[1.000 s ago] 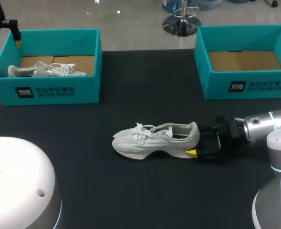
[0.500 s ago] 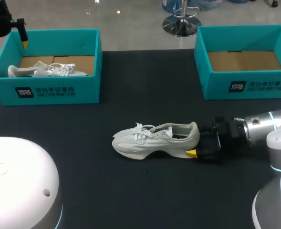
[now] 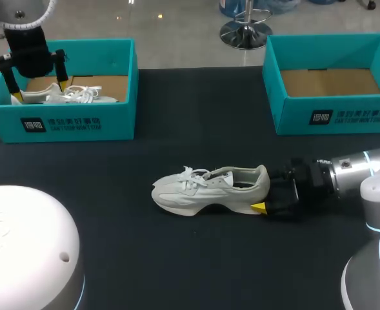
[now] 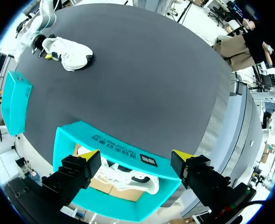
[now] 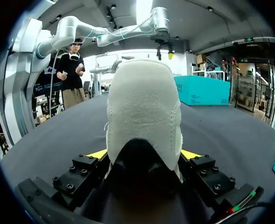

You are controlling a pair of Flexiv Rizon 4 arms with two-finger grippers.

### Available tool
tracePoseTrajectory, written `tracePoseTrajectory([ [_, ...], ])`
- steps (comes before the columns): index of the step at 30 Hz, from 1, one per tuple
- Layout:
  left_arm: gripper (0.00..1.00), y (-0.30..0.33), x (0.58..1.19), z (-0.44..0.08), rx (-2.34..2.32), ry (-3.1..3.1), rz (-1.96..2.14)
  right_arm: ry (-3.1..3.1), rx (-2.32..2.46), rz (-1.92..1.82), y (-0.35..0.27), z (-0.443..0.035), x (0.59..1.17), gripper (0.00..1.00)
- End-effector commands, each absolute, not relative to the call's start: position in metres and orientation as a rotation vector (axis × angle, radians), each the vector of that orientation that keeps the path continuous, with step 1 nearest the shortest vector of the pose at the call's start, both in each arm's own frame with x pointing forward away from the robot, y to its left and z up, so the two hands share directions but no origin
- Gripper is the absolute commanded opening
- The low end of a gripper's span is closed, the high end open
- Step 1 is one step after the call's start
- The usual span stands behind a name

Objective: Take the shoe out of the shoebox, open the shoe tongue, remove and reinsert the insole, then place the shoe into the shoebox

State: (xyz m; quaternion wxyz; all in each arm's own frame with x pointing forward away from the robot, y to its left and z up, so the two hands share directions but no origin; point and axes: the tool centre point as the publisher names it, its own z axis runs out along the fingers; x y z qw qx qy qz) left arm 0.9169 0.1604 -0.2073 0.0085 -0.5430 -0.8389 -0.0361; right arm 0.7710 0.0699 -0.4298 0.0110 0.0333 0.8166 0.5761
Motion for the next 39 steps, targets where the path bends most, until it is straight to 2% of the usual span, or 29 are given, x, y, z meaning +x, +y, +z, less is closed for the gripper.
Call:
tracePoseTrajectory([
  [1, 1.00, 0.147, 0.897, -0.207, -1.947, -2.447, -0.141, 2.549, 0.105, 1.794, 0.073, -0.433, 0.771, 0.00],
  [17, 1.00, 0.147, 0.897, -0.207, -1.947, -2.447, -0.141, 2.549, 0.105, 1.794, 0.073, -0.433, 0.771, 0.00],
  [20, 1.00, 0.128, 0.902, -0.209, -1.348, -2.840, -0.238, 2.549, 0.105, 1.794, 0.073, -0.433, 0.771, 0.00],
  [23, 1.00, 0.120, 0.901, -0.209, -0.743, -3.037, -0.100, 2.549, 0.105, 1.794, 0.073, -0.433, 0.771, 0.00],
  [30, 1.00, 0.103, 0.870, -0.216, 0.090, -3.158, -0.083, 2.549, 0.105, 1.794, 0.073, -0.433, 0.771, 0.00],
  [35, 1.00, 0.086, 0.849, -0.219, -0.006, -3.116, 0.033, 2.549, 0.105, 1.794, 0.073, -0.433, 0.771, 0.00],
  [39, 1.00, 0.086, 0.848, -0.218, 0.021, -3.107, -0.043, 2.549, 0.105, 1.794, 0.073, -0.433, 0.771, 0.00],
])
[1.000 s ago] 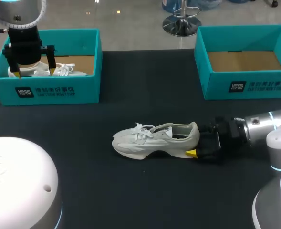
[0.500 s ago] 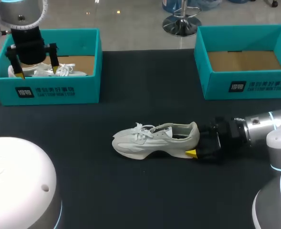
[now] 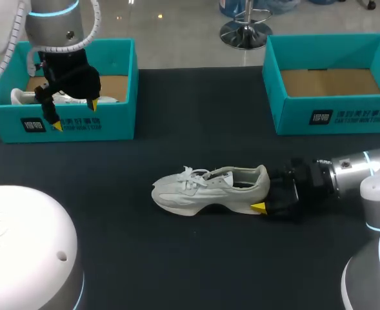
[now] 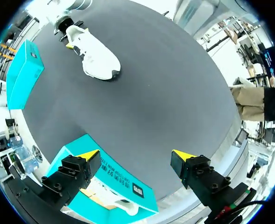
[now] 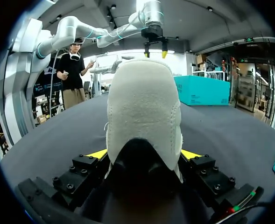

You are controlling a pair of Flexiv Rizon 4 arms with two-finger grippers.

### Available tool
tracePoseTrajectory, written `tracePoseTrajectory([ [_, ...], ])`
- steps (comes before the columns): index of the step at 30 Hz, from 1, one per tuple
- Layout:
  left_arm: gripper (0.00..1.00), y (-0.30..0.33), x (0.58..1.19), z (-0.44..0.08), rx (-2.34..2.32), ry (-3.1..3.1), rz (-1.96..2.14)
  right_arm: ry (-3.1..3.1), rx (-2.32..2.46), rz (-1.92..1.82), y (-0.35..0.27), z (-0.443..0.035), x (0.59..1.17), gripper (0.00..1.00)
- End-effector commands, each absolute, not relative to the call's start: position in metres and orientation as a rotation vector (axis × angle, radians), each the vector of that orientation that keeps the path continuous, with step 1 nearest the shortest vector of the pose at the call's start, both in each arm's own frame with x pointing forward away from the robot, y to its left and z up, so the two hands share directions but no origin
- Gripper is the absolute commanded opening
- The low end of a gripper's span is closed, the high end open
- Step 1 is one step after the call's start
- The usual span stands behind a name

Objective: Take the shoe out of the shoebox, open the shoe tongue, remove and reinsert the insole, then place the shoe into the shoebox

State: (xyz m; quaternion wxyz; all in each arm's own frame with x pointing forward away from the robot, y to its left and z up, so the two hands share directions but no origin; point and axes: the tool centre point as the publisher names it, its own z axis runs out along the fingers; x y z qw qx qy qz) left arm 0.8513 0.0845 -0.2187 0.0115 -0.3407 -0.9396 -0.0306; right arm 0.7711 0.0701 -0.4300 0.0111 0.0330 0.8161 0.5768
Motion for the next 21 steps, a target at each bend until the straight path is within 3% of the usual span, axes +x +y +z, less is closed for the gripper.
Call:
tracePoseTrajectory([
  [1, 1.00, 0.0859, 0.8490, -0.2192, 0.046, -3.097, -0.054, 2.549, 0.105, 1.794, 0.0734, -0.4332, 0.7710, 0.00],
  [21, 1.00, 0.0883, 0.8521, -0.2210, 0.102, -3.055, -0.027, 2.549, 0.105, 1.794, 0.0734, -0.4332, 0.7710, 0.00],
])
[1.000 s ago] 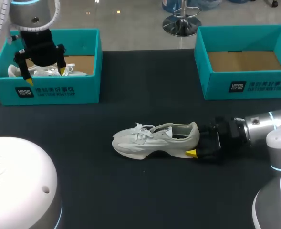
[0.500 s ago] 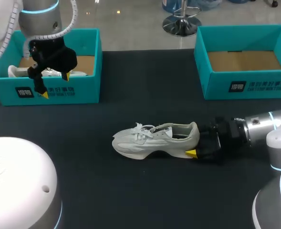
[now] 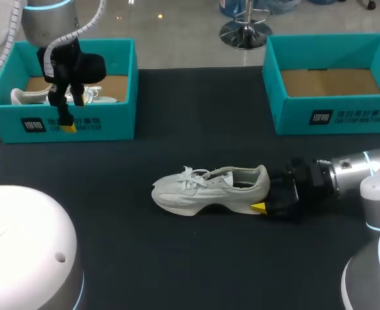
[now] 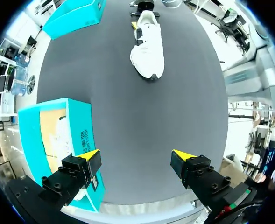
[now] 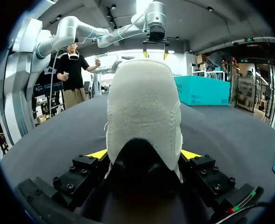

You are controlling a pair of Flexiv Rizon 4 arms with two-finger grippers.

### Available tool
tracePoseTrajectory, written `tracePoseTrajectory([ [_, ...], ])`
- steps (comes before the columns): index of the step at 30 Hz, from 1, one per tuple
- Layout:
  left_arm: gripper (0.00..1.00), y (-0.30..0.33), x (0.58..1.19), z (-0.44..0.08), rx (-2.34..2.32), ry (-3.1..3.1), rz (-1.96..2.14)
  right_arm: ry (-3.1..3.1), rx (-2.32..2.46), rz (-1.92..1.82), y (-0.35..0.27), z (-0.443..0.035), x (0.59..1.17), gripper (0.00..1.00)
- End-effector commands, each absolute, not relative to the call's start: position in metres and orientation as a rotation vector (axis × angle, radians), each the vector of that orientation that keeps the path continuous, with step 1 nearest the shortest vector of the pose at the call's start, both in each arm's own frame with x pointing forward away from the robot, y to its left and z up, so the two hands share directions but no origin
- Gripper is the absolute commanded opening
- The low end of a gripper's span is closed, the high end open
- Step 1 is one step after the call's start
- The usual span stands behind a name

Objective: Take the shoe out of the shoebox, open the shoe tongue, remove and reinsert the insole, then place the shoe into the shoebox

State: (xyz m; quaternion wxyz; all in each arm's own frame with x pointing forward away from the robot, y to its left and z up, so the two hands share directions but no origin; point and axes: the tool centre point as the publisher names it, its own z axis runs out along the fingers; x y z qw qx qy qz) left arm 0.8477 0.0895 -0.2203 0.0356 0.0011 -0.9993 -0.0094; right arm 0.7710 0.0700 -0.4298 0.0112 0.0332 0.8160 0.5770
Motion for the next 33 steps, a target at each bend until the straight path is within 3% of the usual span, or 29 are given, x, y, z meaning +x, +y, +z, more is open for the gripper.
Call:
tracePoseTrajectory([
  [1, 1.00, 0.088, 0.852, -0.221, 0.102, -3.055, -0.027, 2.549, 0.105, 1.794, 0.073, -0.433, 0.771, 0.00],
  [22, 1.00, 0.088, 0.852, -0.221, 0.102, -3.055, -0.027, 2.549, 0.105, 1.794, 0.073, -0.433, 0.771, 0.00],
  [33, 1.00, 0.060, 0.854, -0.217, 1.041, -2.951, 0.028, 2.549, 0.105, 1.794, 0.073, -0.433, 0.771, 0.00],
])
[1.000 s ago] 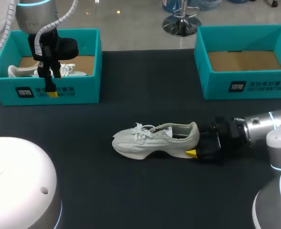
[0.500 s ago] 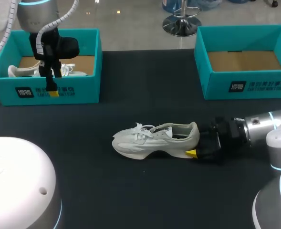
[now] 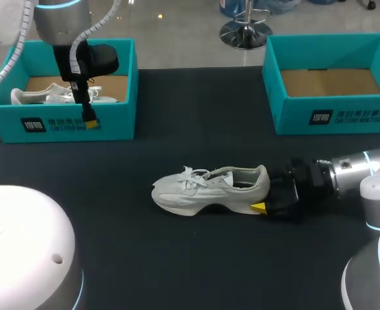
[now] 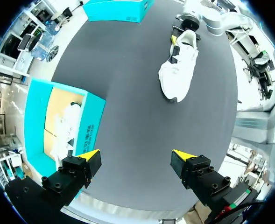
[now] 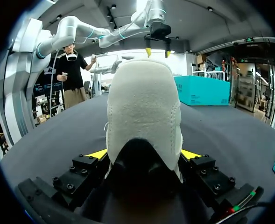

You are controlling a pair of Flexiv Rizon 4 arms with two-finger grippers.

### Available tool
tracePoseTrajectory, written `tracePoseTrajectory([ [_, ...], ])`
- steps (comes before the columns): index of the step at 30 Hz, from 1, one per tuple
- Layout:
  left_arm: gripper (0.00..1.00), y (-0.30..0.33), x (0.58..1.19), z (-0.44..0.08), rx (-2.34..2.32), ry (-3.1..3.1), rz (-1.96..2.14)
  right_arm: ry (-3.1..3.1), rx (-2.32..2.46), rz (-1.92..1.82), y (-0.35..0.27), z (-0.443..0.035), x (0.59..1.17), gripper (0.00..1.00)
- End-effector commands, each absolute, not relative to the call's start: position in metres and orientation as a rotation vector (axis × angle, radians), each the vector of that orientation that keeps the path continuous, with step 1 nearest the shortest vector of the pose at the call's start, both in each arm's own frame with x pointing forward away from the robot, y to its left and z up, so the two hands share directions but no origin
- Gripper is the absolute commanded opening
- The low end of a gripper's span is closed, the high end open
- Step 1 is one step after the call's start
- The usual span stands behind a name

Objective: Take the shoe out of the shoebox, open the shoe tongue, remove and reinsert the insole, then place the shoe into the shoebox

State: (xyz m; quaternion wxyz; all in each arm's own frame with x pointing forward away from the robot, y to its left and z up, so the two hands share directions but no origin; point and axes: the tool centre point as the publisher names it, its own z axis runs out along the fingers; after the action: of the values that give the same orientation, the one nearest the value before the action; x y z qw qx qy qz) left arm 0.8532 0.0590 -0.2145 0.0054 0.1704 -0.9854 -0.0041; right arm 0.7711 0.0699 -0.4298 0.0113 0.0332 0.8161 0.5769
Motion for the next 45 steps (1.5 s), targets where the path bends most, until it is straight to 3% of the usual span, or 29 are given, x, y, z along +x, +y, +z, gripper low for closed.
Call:
tracePoseTrajectory([
  [1, 1.00, 0.061, 0.856, -0.217, 1.074, -2.912, 0.042, 2.549, 0.105, 1.794, 0.073, -0.433, 0.771, 0.00],
  [16, 1.00, 0.026, 0.808, -0.227, 1.641, -2.550, -0.082, 2.549, 0.105, 1.794, 0.073, -0.433, 0.771, 0.00],
  [37, 1.00, 0.020, 0.803, -0.228, 1.634, -2.558, -0.104, 2.549, 0.105, 1.794, 0.073, -0.433, 0.771, 0.00],
  [45, 1.00, -0.035, 0.783, -0.245, 1.784, -2.455, 0.056, 2.549, 0.105, 1.794, 0.073, -0.433, 0.771, 0.00],
])
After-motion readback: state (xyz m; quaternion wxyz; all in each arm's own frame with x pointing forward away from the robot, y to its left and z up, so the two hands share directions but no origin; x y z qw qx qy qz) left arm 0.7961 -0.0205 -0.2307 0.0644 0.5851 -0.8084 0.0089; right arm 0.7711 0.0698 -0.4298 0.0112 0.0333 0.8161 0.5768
